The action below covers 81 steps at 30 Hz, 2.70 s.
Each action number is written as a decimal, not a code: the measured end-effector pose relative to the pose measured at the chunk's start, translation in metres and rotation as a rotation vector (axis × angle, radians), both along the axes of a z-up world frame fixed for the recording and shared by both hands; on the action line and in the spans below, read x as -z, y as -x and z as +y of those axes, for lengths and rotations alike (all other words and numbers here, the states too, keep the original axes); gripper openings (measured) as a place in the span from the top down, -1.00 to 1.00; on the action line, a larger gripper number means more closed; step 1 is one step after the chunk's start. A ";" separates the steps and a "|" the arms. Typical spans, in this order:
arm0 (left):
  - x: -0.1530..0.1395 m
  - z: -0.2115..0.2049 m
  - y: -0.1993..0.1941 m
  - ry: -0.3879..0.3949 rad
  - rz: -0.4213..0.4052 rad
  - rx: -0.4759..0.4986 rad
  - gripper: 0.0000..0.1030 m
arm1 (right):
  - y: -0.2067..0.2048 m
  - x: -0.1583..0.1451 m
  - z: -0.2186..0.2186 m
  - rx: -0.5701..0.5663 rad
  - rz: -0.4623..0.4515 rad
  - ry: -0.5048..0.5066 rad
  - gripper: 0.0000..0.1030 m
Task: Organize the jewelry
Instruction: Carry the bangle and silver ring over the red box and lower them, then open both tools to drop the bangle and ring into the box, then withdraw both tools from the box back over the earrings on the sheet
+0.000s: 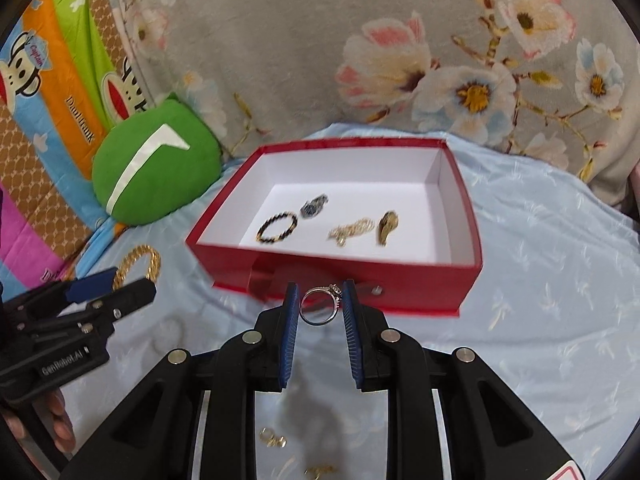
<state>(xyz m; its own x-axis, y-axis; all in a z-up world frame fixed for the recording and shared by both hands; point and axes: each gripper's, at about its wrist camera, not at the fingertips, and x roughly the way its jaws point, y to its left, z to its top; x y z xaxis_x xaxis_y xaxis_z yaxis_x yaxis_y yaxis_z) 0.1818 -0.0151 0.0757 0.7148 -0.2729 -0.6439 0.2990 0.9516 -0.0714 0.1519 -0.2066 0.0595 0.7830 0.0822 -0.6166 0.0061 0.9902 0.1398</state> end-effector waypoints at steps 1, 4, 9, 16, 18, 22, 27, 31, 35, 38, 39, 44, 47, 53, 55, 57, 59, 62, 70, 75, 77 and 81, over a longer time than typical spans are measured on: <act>-0.004 -0.003 -0.006 0.004 -0.006 0.003 -0.06 | -0.007 -0.003 -0.003 0.002 -0.003 -0.002 0.60; -0.015 -0.017 -0.032 -0.008 -0.042 0.009 -0.06 | -0.029 -0.008 -0.013 0.011 -0.011 -0.010 0.60; -0.024 -0.041 -0.085 -0.018 -0.056 0.017 -0.06 | -0.075 -0.013 -0.031 0.023 -0.008 -0.015 0.60; -0.021 -0.074 -0.155 -0.042 -0.057 0.000 -0.06 | -0.149 -0.009 -0.043 0.029 0.024 0.009 0.60; -0.018 -0.083 -0.175 -0.054 -0.054 -0.009 -0.06 | -0.167 -0.006 -0.048 0.036 0.035 0.005 0.60; -0.011 -0.093 -0.203 -0.076 -0.051 -0.027 -0.06 | -0.198 0.005 -0.062 0.058 0.057 -0.023 0.60; 0.003 -0.097 -0.224 -0.085 -0.030 -0.040 -0.06 | -0.215 0.021 -0.068 0.072 0.080 -0.022 0.60; 0.012 -0.101 -0.231 -0.105 -0.023 -0.043 -0.06 | -0.221 0.030 -0.069 0.071 0.091 -0.014 0.60; 0.020 -0.103 -0.238 -0.106 -0.008 -0.049 -0.06 | -0.227 0.038 -0.071 0.071 0.107 -0.013 0.60; 0.024 -0.103 -0.241 -0.106 0.000 -0.053 -0.06 | -0.230 0.039 -0.072 0.078 0.108 -0.014 0.60; 0.026 -0.103 -0.242 -0.107 0.004 -0.053 -0.06 | -0.231 0.039 -0.073 0.079 0.110 -0.013 0.60; 0.032 -0.104 -0.250 -0.116 0.019 -0.060 -0.06 | -0.237 0.042 -0.073 0.091 0.125 0.009 0.60; 0.036 -0.104 -0.260 -0.118 0.050 -0.070 -0.06 | -0.242 0.045 -0.073 0.092 0.147 0.010 0.60; 0.041 -0.100 -0.269 -0.110 0.087 -0.091 -0.08 | -0.246 0.046 -0.074 0.093 0.172 0.001 0.59; 0.043 -0.099 -0.271 -0.111 0.094 -0.101 -0.07 | -0.247 0.046 -0.075 0.097 0.174 0.003 0.58; 0.045 -0.098 -0.274 -0.109 0.110 -0.102 -0.08 | -0.247 0.046 -0.075 0.097 0.178 0.001 0.58; 0.045 -0.098 -0.273 -0.110 0.109 -0.104 -0.08 | -0.248 0.046 -0.075 0.097 0.179 0.004 0.58; 0.045 -0.098 -0.273 -0.123 0.107 -0.113 -0.22 | -0.248 0.046 -0.073 0.094 0.180 0.013 0.58; 0.045 -0.097 -0.273 -0.126 0.105 -0.126 -0.44 | -0.248 0.045 -0.072 0.089 0.178 0.019 0.58; 0.046 -0.097 -0.272 -0.126 0.106 -0.125 -0.46 | -0.248 0.046 -0.072 0.088 0.178 0.021 0.58; 0.046 -0.097 -0.272 -0.126 0.106 -0.125 -0.46 | -0.248 0.046 -0.072 0.088 0.179 0.021 0.58; 0.046 -0.097 -0.271 -0.129 0.103 -0.125 -0.46 | -0.248 0.045 -0.072 0.088 0.174 0.022 0.58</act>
<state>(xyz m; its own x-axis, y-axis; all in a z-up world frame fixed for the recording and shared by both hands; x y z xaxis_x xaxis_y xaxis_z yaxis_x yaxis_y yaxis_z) 0.4532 -0.1122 0.0297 0.6669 -0.0968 -0.7388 0.1751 0.9841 0.0291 0.3998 -0.2787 0.0140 0.6677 0.0028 -0.7444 0.1155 0.9875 0.1074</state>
